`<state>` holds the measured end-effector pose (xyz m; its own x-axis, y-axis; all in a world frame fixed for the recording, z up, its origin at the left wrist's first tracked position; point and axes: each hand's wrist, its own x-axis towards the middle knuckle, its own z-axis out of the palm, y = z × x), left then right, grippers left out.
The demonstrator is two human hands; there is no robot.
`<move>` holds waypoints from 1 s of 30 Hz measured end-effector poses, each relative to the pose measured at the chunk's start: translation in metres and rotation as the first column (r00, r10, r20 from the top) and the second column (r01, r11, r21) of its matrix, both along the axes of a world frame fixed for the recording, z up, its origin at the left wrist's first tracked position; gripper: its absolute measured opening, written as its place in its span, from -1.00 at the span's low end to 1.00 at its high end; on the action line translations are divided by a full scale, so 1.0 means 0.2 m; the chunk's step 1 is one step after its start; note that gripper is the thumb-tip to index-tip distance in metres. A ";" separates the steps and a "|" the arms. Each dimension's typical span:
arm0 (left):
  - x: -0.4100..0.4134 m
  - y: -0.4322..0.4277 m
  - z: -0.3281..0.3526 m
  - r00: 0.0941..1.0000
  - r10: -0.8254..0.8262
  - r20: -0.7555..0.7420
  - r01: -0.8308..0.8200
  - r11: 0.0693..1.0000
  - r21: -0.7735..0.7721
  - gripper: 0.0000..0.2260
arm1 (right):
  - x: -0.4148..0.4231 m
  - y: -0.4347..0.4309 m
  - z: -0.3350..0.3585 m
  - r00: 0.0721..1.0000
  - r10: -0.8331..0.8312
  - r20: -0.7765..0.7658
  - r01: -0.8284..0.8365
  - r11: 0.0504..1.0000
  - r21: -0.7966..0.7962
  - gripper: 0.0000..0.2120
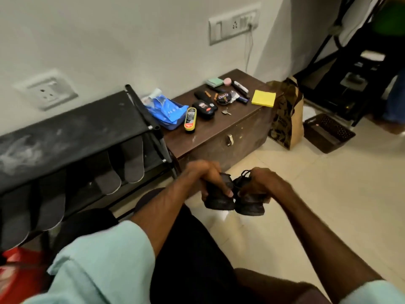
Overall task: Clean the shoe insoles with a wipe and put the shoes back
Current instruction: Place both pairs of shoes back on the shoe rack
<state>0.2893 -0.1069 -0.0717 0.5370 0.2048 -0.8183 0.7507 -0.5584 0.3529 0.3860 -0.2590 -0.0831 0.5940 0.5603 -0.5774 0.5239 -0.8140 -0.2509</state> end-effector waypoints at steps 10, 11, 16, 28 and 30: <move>-0.49 0.12 1.21 0.950 -0.150 0.274 0.082 0.966 0.244 -0.49 | -0.29 0.07 1.10 0.960 0.183 0.213 -0.239 0.930 0.280 -0.47; -0.55 0.13 1.28 0.935 -0.153 0.321 0.056 0.955 0.292 -0.44 | -0.34 0.07 1.16 0.943 0.184 0.278 -0.271 0.909 0.317 -0.49; -0.92 0.16 1.41 0.831 -0.120 0.544 -0.162 0.882 0.443 -0.38 | -0.59 0.14 1.30 0.883 0.176 0.436 -0.390 0.790 0.472 -0.67; -1.45 0.42 1.28 0.642 -0.136 0.755 -0.575 0.565 0.591 -0.46 | -0.90 0.61 1.24 0.836 0.183 0.518 -0.516 0.587 0.624 -0.66; -1.49 0.49 1.18 0.668 -0.126 0.734 -0.607 0.478 0.635 -0.47 | -0.92 0.71 1.18 0.850 0.189 0.491 -0.502 0.573 0.648 -0.64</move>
<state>-0.0082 -0.0088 0.1642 0.5867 0.7417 0.3251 0.6883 -0.6682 0.2822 0.2016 -0.1169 0.1532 0.3159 0.8938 0.3183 0.8937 -0.1676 -0.4162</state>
